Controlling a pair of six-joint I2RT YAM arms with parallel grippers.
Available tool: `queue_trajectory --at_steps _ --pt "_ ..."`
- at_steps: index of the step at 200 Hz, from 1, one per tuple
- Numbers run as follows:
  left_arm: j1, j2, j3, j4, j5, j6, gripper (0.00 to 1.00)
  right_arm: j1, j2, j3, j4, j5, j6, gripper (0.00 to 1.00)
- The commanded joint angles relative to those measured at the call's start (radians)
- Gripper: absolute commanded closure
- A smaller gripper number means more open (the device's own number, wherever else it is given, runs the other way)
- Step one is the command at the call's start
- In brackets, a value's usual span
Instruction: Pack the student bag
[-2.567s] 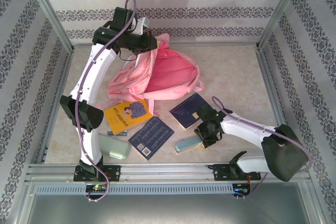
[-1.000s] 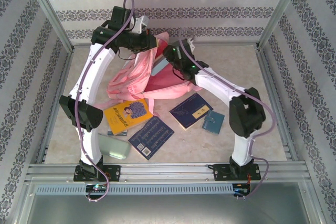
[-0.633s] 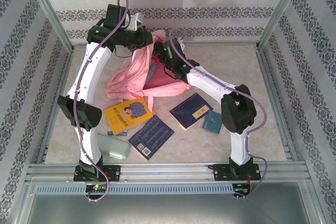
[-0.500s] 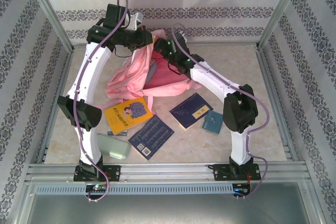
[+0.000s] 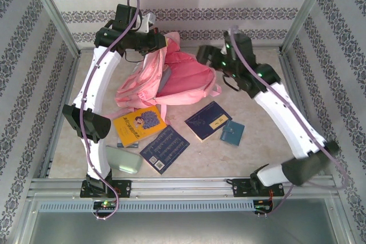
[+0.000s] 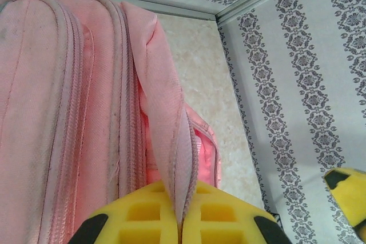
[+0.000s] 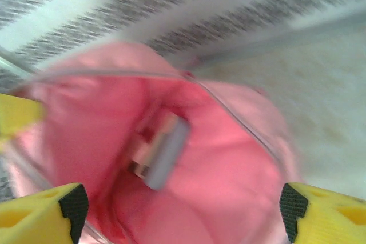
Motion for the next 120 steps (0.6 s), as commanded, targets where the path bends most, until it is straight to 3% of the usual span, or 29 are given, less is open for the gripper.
queue_trajectory --at_steps 1,16,41,58,83,120 --pt "-0.014 -0.071 0.043 0.104 -0.009 -0.011 1.00 -0.033 -0.022 -0.168 -0.253 0.038 0.027 0.02" --pt "-0.020 -0.076 0.037 0.095 -0.016 0.001 1.00 -0.048 -0.095 -0.329 -0.251 0.053 0.060 0.02" --pt "-0.021 -0.088 0.029 0.084 -0.020 0.010 1.00 -0.179 -0.204 -0.598 -0.165 -0.122 0.145 0.02" --pt "-0.022 -0.097 0.018 0.083 -0.017 0.010 1.00 -0.235 -0.210 -0.687 -0.180 -0.124 0.172 0.02" --pt "-0.022 -0.106 0.001 0.084 -0.005 0.005 1.00 -0.264 -0.125 -0.726 -0.208 -0.157 0.066 0.02" --pt "-0.022 -0.114 -0.021 0.086 0.004 0.003 1.00 -0.138 0.109 -0.595 -0.325 -0.077 0.003 0.06"
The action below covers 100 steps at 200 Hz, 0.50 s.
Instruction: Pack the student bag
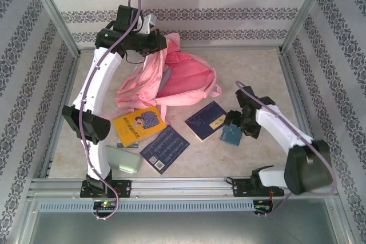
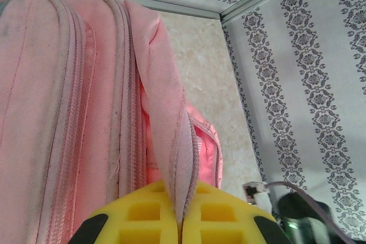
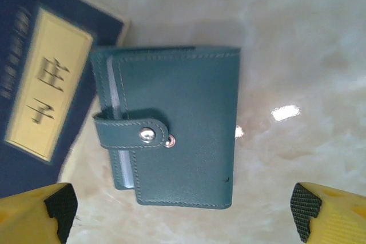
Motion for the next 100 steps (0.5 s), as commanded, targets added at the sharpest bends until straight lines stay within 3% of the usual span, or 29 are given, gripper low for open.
queue_trajectory --at_steps 1,33,100 --pt "-0.004 -0.091 0.008 0.086 0.030 0.005 1.00 0.075 0.112 0.085 -0.085 0.038 -0.054 0.07" --pt "-0.003 -0.091 0.008 0.087 0.033 0.003 1.00 0.148 0.200 0.116 -0.084 0.085 -0.016 0.13" --pt "0.000 -0.106 -0.008 0.088 0.033 0.004 1.00 0.156 0.315 0.128 -0.043 0.093 0.035 0.18"
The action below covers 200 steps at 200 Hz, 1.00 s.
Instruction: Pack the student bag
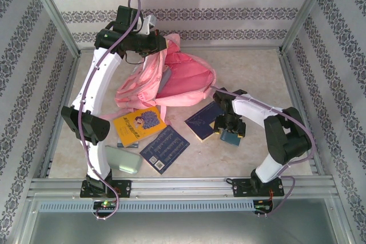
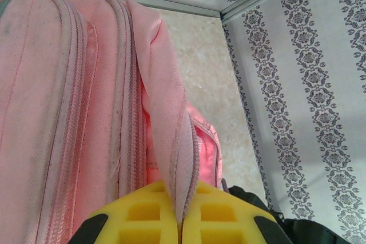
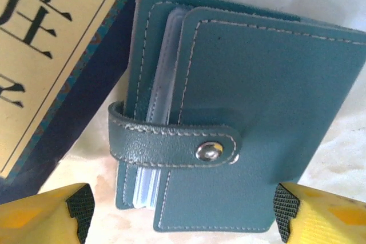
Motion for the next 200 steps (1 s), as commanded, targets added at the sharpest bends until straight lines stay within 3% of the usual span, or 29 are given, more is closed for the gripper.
queue_trajectory --at_steps 1,32,64,75,104,184,200 --pt "0.000 -0.094 0.007 0.088 0.032 0.004 1.00 0.007 0.034 0.019 -0.005 0.032 0.034 0.18" --pt "0.001 -0.101 -0.010 0.090 0.037 0.005 1.00 0.019 0.102 0.033 0.004 0.066 0.033 0.13" --pt "0.002 -0.111 -0.023 0.091 0.039 0.009 1.00 0.028 0.127 0.009 0.025 0.092 0.046 0.16" --pt "0.003 -0.114 -0.027 0.091 0.039 0.011 1.00 0.031 0.115 -0.004 0.033 0.099 0.052 0.21" --pt "0.007 -0.117 -0.032 0.092 0.038 0.011 1.00 0.030 0.068 -0.038 0.050 0.100 0.069 0.47" --pt "0.010 -0.104 -0.033 0.101 0.048 0.002 1.00 0.016 -0.059 -0.100 0.067 0.067 0.094 0.84" --pt "0.010 -0.100 -0.032 0.103 0.049 0.000 1.00 0.014 -0.088 -0.100 0.055 0.068 0.097 0.88"
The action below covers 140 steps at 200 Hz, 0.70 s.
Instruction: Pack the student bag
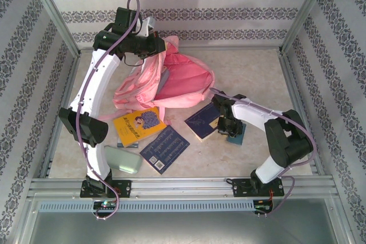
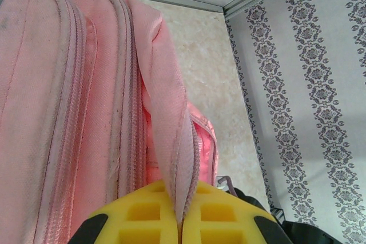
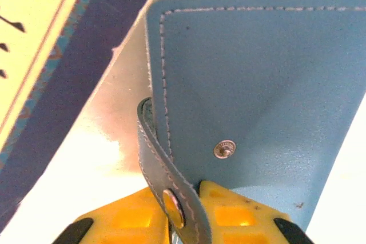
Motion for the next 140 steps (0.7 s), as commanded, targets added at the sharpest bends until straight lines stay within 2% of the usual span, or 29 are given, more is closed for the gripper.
queue_trajectory --at_steps 1,17,32,90,115,140 --pt "0.010 -0.067 0.018 0.103 0.049 0.000 1.00 -0.017 -0.035 -0.026 -0.025 0.011 0.011 0.88" --pt "0.009 -0.065 0.017 0.103 0.049 0.000 1.00 -0.017 -0.068 -0.022 -0.042 0.008 0.016 0.96" --pt "0.009 -0.067 0.017 0.102 0.051 0.000 1.00 -0.015 -0.106 -0.007 -0.064 0.002 0.021 1.00" --pt "0.009 -0.072 0.019 0.099 0.044 0.005 1.00 0.013 -0.272 0.115 -0.124 -0.070 0.040 1.00" --pt "0.009 -0.072 0.016 0.098 0.045 0.006 1.00 0.012 -0.237 0.161 -0.098 -0.153 0.067 1.00" --pt "0.008 -0.075 0.013 0.097 0.049 0.002 1.00 0.015 -0.199 0.196 -0.153 -0.115 0.127 1.00"
